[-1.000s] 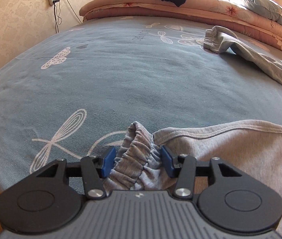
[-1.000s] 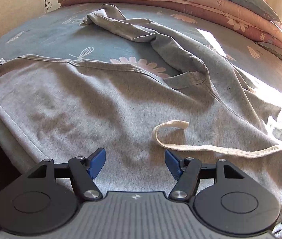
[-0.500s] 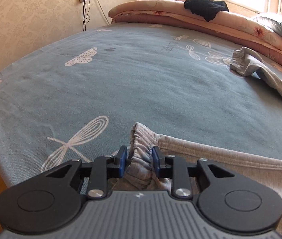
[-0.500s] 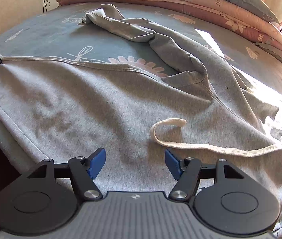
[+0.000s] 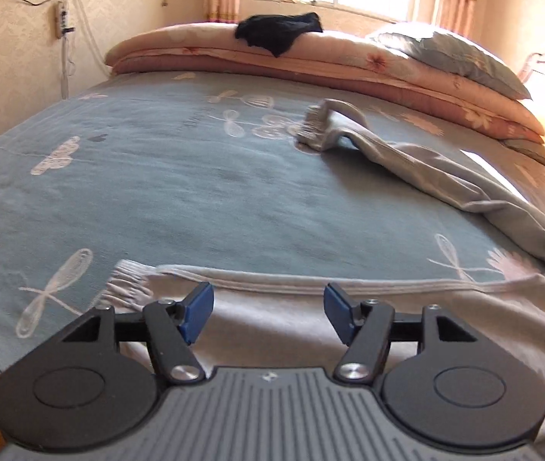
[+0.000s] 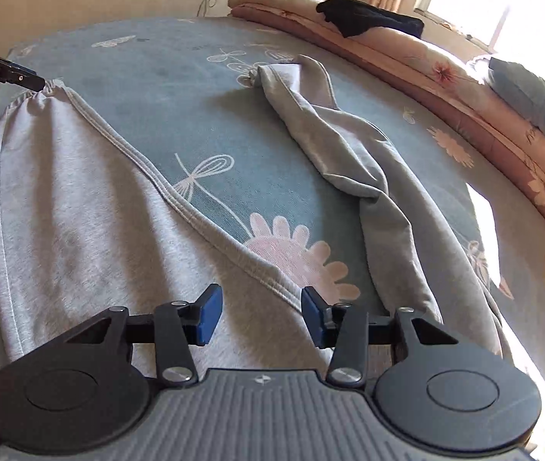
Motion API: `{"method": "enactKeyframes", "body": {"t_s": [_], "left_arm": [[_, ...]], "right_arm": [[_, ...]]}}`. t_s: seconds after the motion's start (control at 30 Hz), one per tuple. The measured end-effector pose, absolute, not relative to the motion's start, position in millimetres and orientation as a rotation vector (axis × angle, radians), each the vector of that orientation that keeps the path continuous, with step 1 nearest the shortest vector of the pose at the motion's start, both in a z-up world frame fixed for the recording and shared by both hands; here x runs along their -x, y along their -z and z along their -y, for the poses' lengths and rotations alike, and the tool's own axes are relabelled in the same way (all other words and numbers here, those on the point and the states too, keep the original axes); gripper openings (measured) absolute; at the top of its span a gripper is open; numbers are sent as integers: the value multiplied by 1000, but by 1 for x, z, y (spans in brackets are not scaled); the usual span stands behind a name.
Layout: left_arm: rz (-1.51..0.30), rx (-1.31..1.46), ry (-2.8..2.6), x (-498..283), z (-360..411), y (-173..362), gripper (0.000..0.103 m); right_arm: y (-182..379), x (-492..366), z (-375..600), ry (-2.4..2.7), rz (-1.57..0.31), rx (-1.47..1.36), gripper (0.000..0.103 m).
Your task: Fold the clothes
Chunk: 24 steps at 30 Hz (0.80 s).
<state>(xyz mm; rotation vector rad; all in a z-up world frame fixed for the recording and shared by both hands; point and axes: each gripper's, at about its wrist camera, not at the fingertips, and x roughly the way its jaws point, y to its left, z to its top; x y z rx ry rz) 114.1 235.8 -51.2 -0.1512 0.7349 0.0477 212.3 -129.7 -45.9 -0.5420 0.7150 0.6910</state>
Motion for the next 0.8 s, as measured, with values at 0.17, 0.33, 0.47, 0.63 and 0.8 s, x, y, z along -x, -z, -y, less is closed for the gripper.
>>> {"method": "enactKeyframes", "body": {"t_s": [0.17,0.33,0.47,0.63,0.8], "left_arm": [[-861,117,239,-114,-162,74,63],[-943,80,332,-105,-132,92,63],[-958,87,345,-98,-133,99,66],[-1003,78,332,-94,-129,97,68],[-945,11,316,-92,-130,81,68]], "right_arm": [[58,-252,103,-879,-729,634,47],[75,-280,89,-1030,-836,682,47],[75,-293,89,-1079,-887,622,4],[83,-300,96,-982,-887,494,16],[61,-273,103,-845,-813,484,42]]}}
